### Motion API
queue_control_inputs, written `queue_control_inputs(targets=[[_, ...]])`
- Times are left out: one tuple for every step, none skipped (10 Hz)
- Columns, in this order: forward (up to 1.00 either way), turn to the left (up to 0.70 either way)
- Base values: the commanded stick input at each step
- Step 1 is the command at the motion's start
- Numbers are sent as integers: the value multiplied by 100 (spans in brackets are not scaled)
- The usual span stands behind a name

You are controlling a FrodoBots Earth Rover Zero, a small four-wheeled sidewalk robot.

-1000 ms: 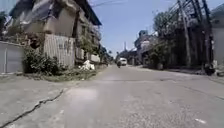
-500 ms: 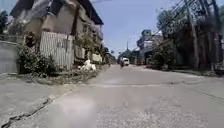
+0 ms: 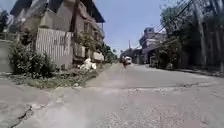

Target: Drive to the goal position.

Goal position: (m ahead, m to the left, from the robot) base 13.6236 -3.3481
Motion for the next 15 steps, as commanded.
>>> queue_control_inputs(targets=[[100,-27],[100,-40],[100,-40],[100,-40],[100,-14],[100,-5],[100,0],[100,0],[100,0],[100,0],[100,0],[100,0],[100,0],[100,0],[100,0]])
